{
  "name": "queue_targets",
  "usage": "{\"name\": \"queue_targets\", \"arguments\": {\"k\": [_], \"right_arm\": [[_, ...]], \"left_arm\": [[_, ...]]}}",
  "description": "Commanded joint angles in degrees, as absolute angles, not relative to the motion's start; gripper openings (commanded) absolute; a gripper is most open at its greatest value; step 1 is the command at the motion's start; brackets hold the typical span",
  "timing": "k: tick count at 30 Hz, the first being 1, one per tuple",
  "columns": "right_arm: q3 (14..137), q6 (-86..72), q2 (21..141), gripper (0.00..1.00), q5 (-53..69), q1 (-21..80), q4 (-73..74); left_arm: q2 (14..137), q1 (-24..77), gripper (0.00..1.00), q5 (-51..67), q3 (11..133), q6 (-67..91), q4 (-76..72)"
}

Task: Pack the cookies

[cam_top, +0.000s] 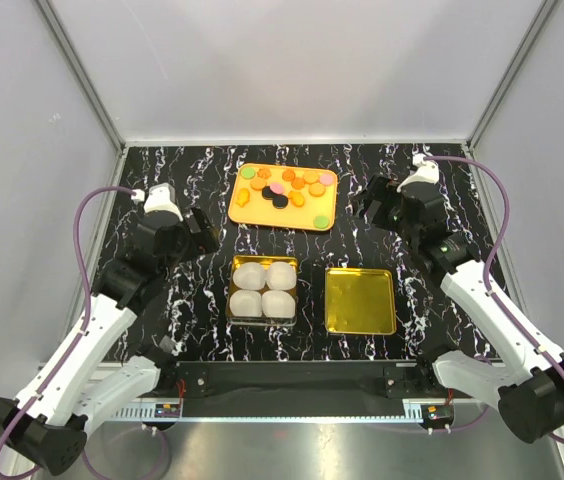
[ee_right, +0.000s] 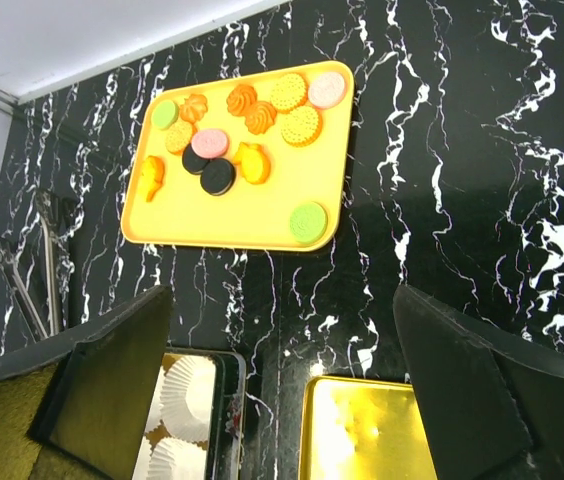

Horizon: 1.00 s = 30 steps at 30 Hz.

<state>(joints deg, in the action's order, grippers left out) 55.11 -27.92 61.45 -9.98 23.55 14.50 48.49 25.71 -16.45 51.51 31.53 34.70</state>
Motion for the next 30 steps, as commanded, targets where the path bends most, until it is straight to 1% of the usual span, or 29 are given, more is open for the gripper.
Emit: {"name": "queue_targets", "arguments": {"k": [1,5,8,12,15,18,23,30], "right_arm": [[57.1,-26.4,60.3,1.00,-10.6,23.3,15.3],[57.0,-25.6,59.9,1.00,-8.9,23.4,15.1],[57.0,-25.0,60.0,1.00,-7.3,23.3,15.3],[57.1,-24.7,61.1,1.00,-6.1,23.3,16.0],[57.4,-24.7,62.0,1.00,-4.7,23.3,16.3],[57.3,-25.0,62.5,1.00,-3.8,23.3,16.1],[57.6,-24.8,62.5,1.00,-3.3,23.3,16.2],[57.1,-24.3,61.9,1.00,-3.1,23.3,16.2]], "left_arm": [[48.4,25.7,0.99,-21.5,52.2,33.2,34.5],[50.5,22.9,0.99,-22.9,54.1,34.8,35.8],[54.4,17.9,0.99,-22.2,54.7,35.3,34.7],[61.4,11.3,0.99,-21.7,56.3,35.9,32.8],[67.8,8.3,0.99,-23.3,58.9,34.9,31.8],[75.1,5.3,0.99,-21.5,61.1,34.4,30.0],[87.8,3.7,0.99,-19.0,62.1,33.8,25.0],[99.1,1.9,0.99,-16.8,63.1,34.5,21.4]]}}
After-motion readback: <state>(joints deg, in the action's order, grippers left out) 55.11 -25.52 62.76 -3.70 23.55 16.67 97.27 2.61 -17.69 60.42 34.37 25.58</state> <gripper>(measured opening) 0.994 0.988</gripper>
